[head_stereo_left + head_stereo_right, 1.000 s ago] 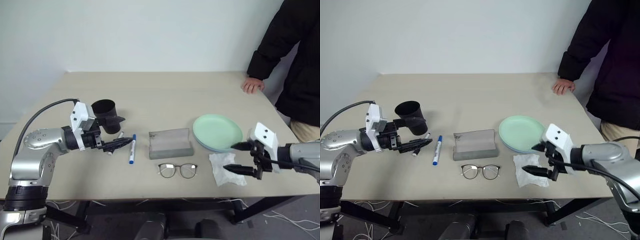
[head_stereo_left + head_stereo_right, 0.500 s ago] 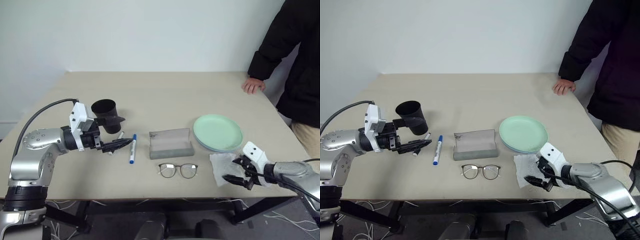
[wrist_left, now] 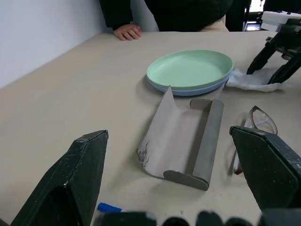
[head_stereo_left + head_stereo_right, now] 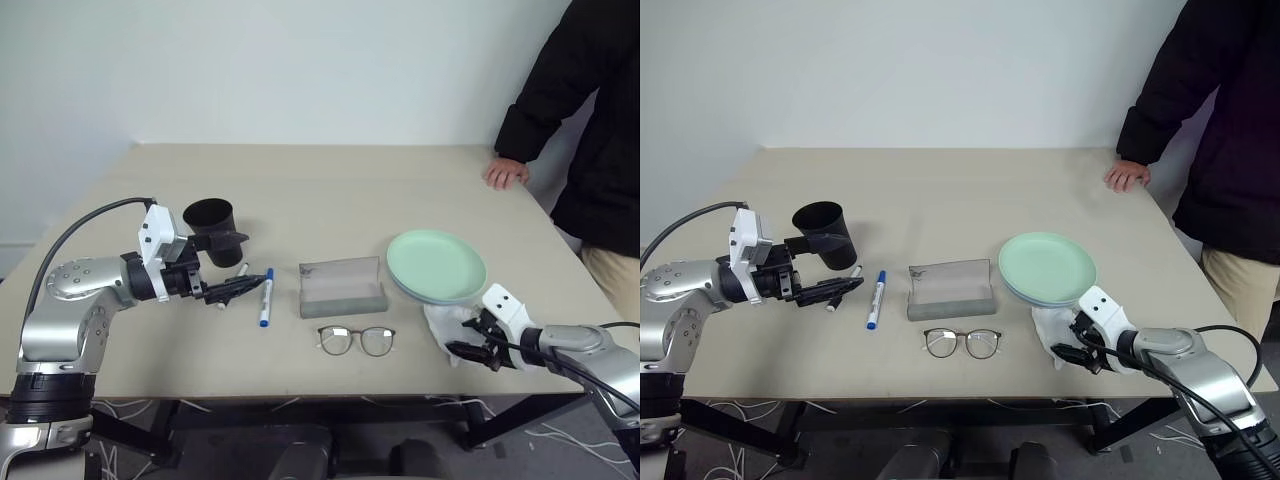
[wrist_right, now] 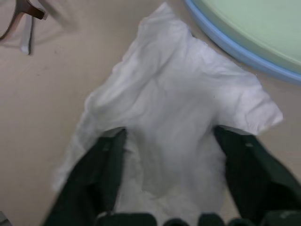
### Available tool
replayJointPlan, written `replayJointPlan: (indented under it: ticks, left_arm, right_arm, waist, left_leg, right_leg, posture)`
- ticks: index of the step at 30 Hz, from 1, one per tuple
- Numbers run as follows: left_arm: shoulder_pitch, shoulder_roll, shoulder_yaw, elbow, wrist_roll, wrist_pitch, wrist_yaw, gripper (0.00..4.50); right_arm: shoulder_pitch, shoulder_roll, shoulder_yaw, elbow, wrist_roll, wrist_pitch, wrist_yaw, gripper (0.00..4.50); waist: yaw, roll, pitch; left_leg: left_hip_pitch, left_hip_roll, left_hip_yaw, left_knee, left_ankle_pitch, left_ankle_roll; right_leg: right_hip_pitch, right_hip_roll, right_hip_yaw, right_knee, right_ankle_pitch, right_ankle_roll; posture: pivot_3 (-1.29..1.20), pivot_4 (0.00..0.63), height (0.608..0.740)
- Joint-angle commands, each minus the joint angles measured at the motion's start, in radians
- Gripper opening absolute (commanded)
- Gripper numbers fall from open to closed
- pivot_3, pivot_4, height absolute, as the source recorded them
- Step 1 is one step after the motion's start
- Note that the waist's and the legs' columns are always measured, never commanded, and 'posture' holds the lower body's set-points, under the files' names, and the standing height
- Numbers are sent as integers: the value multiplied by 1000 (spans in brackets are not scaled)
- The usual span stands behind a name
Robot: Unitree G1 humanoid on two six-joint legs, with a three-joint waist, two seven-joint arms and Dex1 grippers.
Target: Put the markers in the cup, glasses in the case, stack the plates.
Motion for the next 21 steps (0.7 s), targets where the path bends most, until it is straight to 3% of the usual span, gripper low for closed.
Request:
replayJointPlan:
  ticks: [1,6,17,21]
  left_arm:
    - [-18,7,13,-21,7,-19,8,4428]
    - [-24,4,8,-19,10,-23,9,4428]
    - [-27,0,5,-20,15,-27,16,4428]
    - [-30,3,6,-16,18,-30,16,4428]
  right_arm:
    - [-7,-18,-4,-1,-12,11,-2,1798]
    - [-17,-34,1,-20,-9,2,14,48]
    - [-63,-76,-4,-27,-8,-19,43,48]
    - [-110,-117,-113,-115,144,-17,181,48]
  waist:
    - [0,0,0]
    - [0,0,0]
    - [0,1,0]
    - [0,2,1]
  left_leg:
    - [0,0,0,0,0,0]
    - [0,0,0,0,0,0]
    - [0,0,0,0,0,0]
    - [-1,0,0,0,0,0]
  right_leg:
    - [0,0,0,0,0,0]
    - [0,0,0,0,0,0]
    - [-1,0,0,0,0,0]
    - [-1,-1,0,0,0,0]
  posture:
    - [0,0,727]
    - [0,0,727]
    - [0,0,727]
    - [0,0,727]
